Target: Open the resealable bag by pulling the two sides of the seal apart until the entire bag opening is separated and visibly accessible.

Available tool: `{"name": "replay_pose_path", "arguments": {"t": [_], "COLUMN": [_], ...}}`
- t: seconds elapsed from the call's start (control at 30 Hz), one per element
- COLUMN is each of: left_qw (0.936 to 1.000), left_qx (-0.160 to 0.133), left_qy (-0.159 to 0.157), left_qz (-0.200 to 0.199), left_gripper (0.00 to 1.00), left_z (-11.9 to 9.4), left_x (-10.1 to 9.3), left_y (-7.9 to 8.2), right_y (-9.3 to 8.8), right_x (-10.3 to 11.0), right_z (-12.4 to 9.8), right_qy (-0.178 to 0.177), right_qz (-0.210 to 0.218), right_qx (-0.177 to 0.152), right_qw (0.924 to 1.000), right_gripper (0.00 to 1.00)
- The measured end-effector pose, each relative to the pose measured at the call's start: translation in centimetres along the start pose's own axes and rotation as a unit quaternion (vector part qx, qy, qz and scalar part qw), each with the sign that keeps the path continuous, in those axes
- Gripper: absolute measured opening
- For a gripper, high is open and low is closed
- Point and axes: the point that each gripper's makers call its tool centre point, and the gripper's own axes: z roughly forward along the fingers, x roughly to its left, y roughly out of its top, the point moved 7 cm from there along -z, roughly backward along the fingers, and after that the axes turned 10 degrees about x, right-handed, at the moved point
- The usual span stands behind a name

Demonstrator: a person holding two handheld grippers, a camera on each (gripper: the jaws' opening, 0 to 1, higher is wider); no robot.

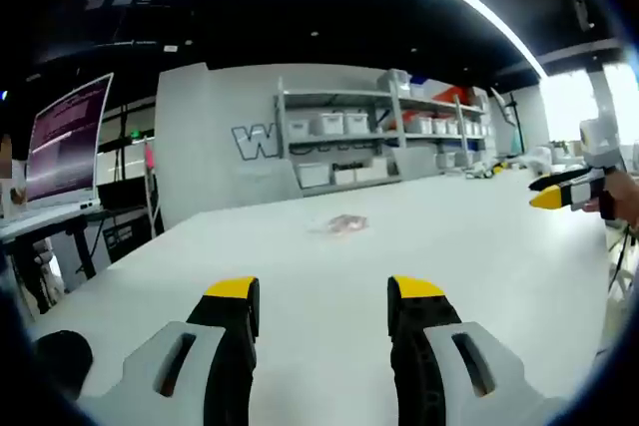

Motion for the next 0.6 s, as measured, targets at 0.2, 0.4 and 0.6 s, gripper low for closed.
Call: {"name": "replay_pose_path", "arguments": {"t": [0.2,0.4,0.6], "left_qw": [1.0,1.0,0.9999], "left_qx": [0.005,0.007,0.012], "left_qy": [-0.002,-0.003,-0.004], "left_qz": [0.0,0.001,0.002], "left_gripper": [0.5,0.5,0.5], "left_z": [0.07,0.15,0.14], "left_x": [-0.12,-0.2,-0.34], "left_y": [-0.2,-0.13,-0.3], "right_y": [-0.05,-0.15,-0.34], "right_x": [-0.04,-0.22,-0.21], "right_z": [0.0,-0.02,-0.02], "right_qy": [0.001,-0.001,0.0], "right_qz": [0.001,0.003,0.005], "right_qx": [0.0,0.0,0.002], "right_qw": [1.0,1.0,1.0], "right_gripper": [0.61,0.61,0.61]}}
